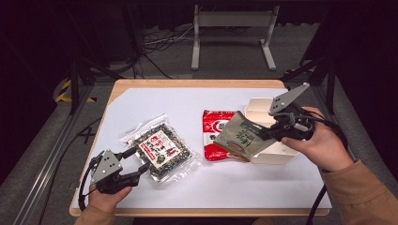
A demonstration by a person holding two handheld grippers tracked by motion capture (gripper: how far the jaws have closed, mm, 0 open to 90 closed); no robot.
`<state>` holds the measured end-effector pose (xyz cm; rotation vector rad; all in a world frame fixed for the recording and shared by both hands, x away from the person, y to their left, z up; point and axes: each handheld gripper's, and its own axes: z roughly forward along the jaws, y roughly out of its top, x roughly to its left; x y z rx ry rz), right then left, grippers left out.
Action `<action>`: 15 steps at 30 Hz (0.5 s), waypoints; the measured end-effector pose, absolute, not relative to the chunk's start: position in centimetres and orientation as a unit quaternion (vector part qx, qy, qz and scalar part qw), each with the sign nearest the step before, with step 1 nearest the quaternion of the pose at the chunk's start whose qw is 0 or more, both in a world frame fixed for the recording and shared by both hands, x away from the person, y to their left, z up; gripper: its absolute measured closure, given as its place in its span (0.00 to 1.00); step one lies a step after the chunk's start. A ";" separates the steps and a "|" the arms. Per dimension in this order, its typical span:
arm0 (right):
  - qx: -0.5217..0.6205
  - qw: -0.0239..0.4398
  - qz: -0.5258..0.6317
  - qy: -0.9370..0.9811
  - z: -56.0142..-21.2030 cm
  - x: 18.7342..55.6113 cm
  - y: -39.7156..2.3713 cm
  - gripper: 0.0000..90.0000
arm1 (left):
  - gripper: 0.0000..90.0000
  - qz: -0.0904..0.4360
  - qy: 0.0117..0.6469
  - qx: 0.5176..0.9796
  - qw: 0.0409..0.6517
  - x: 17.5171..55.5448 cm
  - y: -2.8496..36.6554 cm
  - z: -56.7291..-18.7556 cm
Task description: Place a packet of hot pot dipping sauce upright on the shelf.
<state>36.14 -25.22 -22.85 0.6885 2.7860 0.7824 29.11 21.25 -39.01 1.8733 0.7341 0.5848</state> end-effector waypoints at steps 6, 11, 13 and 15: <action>0.224 0.107 0.259 0.933 -21.6 37.1 -26.2 1.00 | 0.38 0.240 0.307 0.775 0.498 29.1 21.3 -39.1; 0.221 0.128 0.261 0.931 -20.8 38.0 -26.9 1.00 | 0.38 0.241 0.312 0.773 0.498 29.1 21.5 -39.2; 0.216 0.138 0.260 0.931 -20.5 38.3 -27.2 1.00 | 0.38 0.242 0.311 0.773 0.497 29.2 21.6 -39.2; 0.219 0.144 0.260 0.929 -20.3 38.8 -27.5 1.00 | 0.38 0.243 0.311 0.774 0.496 29.2 21.6 -39.2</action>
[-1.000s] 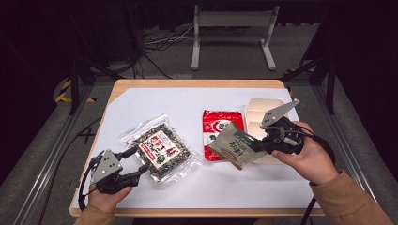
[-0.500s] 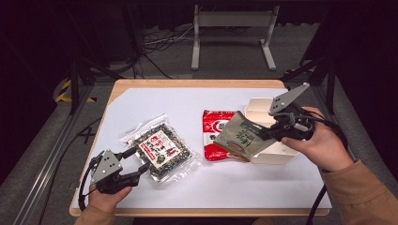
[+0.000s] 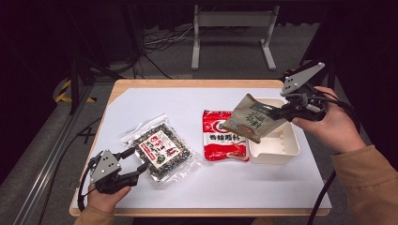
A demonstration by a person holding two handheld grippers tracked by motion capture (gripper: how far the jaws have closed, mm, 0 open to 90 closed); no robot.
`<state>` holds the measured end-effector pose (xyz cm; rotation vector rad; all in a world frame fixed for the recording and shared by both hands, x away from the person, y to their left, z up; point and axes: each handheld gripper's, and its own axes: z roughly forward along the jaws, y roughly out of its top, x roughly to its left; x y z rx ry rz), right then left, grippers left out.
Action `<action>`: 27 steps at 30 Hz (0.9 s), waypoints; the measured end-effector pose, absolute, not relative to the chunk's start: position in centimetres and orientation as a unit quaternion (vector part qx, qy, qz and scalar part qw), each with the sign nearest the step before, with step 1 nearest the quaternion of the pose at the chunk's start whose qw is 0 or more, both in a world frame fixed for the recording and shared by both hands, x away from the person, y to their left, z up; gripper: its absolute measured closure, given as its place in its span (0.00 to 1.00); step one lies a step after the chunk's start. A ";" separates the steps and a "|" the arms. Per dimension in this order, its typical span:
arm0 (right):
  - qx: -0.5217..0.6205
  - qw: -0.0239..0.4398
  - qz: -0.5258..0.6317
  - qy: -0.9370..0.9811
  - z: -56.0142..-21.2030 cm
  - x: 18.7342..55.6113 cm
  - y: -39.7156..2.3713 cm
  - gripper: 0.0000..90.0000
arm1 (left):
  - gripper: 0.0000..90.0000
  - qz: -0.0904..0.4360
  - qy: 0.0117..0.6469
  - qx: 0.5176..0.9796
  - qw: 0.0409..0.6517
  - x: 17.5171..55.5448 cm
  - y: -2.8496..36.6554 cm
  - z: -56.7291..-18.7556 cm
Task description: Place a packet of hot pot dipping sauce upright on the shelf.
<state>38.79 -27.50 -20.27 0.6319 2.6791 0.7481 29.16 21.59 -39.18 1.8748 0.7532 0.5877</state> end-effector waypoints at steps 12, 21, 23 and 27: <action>0.232 0.176 0.254 0.922 -19.4 40.9 -29.3 1.00 | 0.39 0.245 0.314 0.773 0.494 29.1 21.8 -39.2; 0.238 0.207 0.250 0.915 -18.9 42.3 -30.7 1.00 | 0.39 0.244 0.317 0.771 0.496 29.1 21.8 -39.2; 0.236 0.216 0.247 0.915 -18.8 42.6 -31.0 1.00 | 0.39 0.245 0.316 0.772 0.495 29.1 21.8 -39.2; 0.234 0.228 0.242 0.914 -18.6 43.3 -31.4 1.00 | 0.39 0.244 0.316 0.772 0.495 29.1 21.8 -39.3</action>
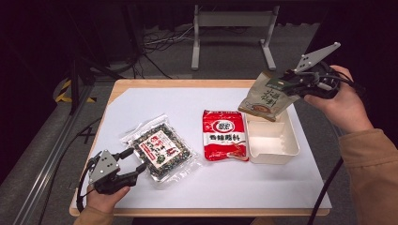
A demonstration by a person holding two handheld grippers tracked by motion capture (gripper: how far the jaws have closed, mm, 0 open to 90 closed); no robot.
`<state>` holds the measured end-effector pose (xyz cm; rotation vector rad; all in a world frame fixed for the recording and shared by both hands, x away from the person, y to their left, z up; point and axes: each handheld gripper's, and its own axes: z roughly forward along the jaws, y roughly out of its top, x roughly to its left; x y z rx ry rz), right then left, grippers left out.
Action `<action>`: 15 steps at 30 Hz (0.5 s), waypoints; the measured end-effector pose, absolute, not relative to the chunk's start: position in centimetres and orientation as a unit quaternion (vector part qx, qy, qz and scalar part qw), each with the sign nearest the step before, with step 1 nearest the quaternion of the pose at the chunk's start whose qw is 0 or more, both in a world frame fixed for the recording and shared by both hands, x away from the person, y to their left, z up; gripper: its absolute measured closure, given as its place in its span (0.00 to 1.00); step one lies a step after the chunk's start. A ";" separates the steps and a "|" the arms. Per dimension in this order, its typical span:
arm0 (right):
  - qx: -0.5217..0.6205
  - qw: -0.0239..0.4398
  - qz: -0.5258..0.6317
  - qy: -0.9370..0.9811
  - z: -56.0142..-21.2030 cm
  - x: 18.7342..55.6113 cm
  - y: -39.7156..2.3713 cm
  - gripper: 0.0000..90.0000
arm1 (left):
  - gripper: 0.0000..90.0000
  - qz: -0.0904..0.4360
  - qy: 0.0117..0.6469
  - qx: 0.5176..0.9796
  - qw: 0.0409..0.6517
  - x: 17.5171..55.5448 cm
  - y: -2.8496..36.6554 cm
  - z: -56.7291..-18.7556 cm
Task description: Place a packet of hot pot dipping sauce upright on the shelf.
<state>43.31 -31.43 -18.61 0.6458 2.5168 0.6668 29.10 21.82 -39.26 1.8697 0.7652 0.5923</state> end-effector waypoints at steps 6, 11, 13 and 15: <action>0.239 0.244 0.235 0.910 -18.5 44.4 -32.0 1.00 | 0.39 0.245 0.316 0.772 0.495 29.1 21.9 -39.3; 0.232 0.264 0.227 0.908 -18.9 45.7 -32.6 1.00 | 0.38 0.245 0.318 0.771 0.494 29.0 22.0 -39.3; 0.228 0.268 0.224 0.909 -19.0 46.1 -32.8 1.00 | 0.38 0.246 0.318 0.771 0.494 29.0 22.1 -39.3; 0.225 0.274 0.219 0.909 -19.1 46.4 -32.9 1.00 | 0.38 0.246 0.321 0.770 0.493 28.9 22.2 -39.3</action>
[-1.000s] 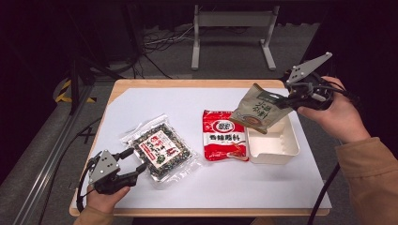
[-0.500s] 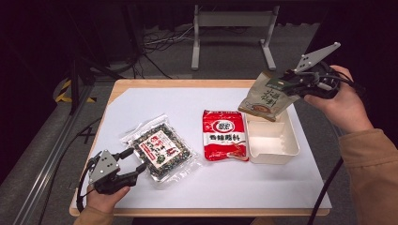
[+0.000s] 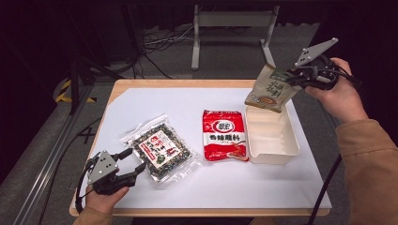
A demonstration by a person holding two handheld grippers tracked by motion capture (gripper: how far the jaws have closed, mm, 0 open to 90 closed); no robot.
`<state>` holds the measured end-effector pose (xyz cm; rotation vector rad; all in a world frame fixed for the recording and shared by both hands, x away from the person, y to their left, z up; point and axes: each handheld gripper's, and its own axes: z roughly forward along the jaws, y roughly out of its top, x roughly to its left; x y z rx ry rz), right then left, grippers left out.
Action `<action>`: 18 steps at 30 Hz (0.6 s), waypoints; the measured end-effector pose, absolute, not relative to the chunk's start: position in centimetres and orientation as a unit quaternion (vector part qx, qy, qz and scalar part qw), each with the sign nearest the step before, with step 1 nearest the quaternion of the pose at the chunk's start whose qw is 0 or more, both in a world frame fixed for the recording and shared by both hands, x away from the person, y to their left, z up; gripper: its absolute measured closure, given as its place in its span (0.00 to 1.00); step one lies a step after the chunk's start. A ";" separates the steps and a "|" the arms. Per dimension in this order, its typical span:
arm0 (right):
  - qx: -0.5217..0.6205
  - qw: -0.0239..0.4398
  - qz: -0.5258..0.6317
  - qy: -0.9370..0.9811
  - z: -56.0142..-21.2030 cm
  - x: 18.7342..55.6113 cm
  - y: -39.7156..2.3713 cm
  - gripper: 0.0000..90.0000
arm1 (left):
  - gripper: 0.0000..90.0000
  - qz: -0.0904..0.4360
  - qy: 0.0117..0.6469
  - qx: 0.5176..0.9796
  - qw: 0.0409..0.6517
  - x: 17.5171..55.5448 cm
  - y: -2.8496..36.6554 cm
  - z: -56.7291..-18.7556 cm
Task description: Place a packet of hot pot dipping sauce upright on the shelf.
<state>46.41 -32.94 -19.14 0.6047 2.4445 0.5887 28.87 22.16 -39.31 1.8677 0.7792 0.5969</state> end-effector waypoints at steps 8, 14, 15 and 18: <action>0.211 0.290 0.207 0.910 -19.4 47.8 -33.2 1.00 | 0.38 0.249 0.331 0.766 0.491 28.3 22.6 -39.4; 0.210 0.292 0.203 0.911 -19.5 48.6 -33.4 1.00 | 0.38 0.251 0.338 0.763 0.490 28.0 23.0 -39.4; 0.211 0.292 0.203 0.910 -19.6 48.7 -33.3 1.00 | 0.38 0.252 0.337 0.764 0.489 28.0 23.0 -39.5; 0.213 0.290 0.199 0.912 -19.9 49.3 -33.3 1.00 | 0.38 0.253 0.338 0.764 0.489 28.0 23.0 -39.5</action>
